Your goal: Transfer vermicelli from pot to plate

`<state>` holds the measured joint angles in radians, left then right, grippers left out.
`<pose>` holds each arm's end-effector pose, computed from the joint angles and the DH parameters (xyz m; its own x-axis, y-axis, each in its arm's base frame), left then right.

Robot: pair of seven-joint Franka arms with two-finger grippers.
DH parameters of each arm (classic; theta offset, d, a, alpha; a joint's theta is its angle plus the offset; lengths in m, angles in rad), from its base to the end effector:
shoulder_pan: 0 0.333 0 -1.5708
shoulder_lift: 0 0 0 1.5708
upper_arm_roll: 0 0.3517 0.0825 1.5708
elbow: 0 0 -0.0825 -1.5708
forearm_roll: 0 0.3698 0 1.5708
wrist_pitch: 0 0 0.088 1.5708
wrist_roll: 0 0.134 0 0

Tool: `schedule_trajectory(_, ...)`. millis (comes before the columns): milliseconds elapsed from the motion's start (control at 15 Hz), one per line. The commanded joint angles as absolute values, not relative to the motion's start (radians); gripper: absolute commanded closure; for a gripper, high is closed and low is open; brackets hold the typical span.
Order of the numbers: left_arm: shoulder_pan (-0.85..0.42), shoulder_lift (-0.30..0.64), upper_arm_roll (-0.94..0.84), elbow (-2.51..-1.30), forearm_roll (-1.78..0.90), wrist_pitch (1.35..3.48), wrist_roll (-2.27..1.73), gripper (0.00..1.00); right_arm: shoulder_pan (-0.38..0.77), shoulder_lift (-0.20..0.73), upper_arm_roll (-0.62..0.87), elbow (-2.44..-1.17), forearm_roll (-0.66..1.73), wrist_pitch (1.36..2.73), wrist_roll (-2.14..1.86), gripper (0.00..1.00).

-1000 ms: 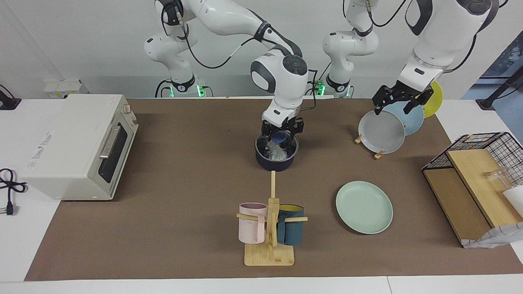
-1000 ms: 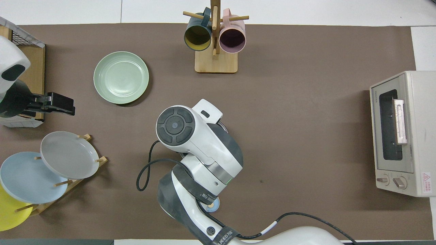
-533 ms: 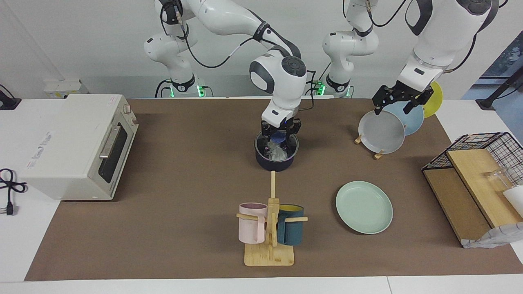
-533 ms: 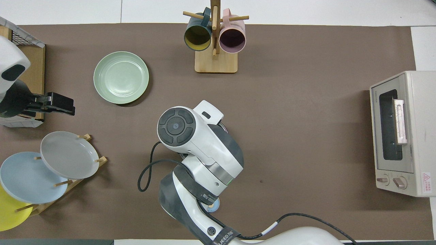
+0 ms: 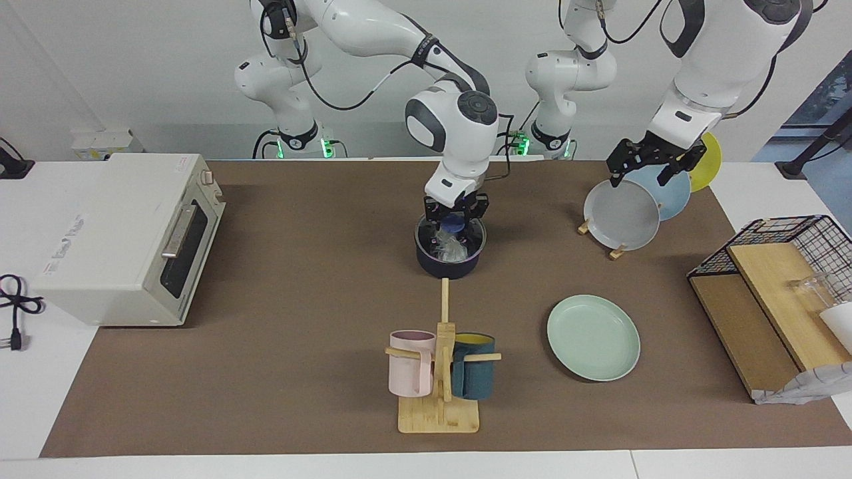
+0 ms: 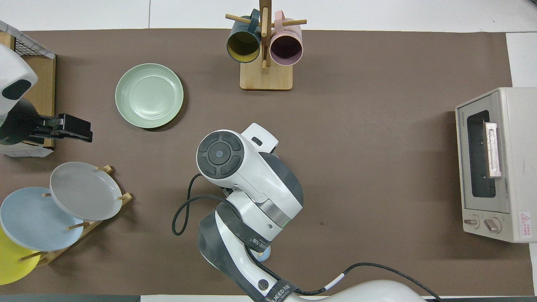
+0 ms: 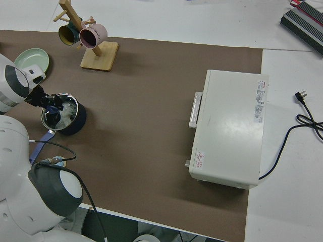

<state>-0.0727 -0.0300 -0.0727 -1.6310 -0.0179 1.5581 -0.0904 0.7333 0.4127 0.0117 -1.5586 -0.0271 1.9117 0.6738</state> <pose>0.5202 -0.0792 0.6206 0.9975 -0.0549 -0.0442 -0.0545 -0.9984 0.0118 0.4944 0.4510 0.4149 0.9963 0.0791 -0.0339 0.0809 -0.9953 0.0530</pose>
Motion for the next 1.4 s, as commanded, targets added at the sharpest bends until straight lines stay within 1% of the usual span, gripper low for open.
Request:
schedule_trajectory(0, -0.058, -0.052, -0.080, -1.652, -0.034, 1.568, -0.087, 0.00, 0.715, 0.370, 0.018, -1.574, -0.021, 1.914, 0.657, 0.49)
schedule_trajectory(267, -0.058, -0.052, -0.080, -1.652, -0.034, 1.568, -0.087, 0.00, 0.692, 0.342, 0.018, -1.566, -0.020, 1.898, 0.629, 0.49)
schedule_trajectory(400, -0.058, -0.052, -0.080, -1.652, -0.034, 1.568, -0.087, 0.00, 0.651, 0.328, 0.018, -1.566, -0.018, 1.878, 0.562, 0.49)
schedule_trajectory(667, -0.058, -0.054, -0.081, -1.652, -0.034, 1.563, -0.090, 0.00, 0.516, 0.299, 0.018, -1.571, -0.018, 1.818, 0.372, 0.49)
schedule_trajectory(933, -0.071, -0.054, -0.084, -1.652, -0.034, 1.575, -0.094, 0.00, 0.388, 0.288, 0.017, -1.591, -0.018, 1.796, 0.177, 0.49)
schedule_trajectory(1067, -0.081, -0.054, -0.094, -1.652, -0.034, 1.572, -0.095, 0.00, 0.316, 0.279, 0.018, -1.623, -0.018, 1.802, 0.091, 0.49)
schedule_trajectory(1333, -0.193, -0.067, -0.103, -1.687, -0.038, 1.598, -0.178, 0.00, 0.157, 0.252, 0.017, -1.713, -0.018, 1.824, -0.164, 0.49)
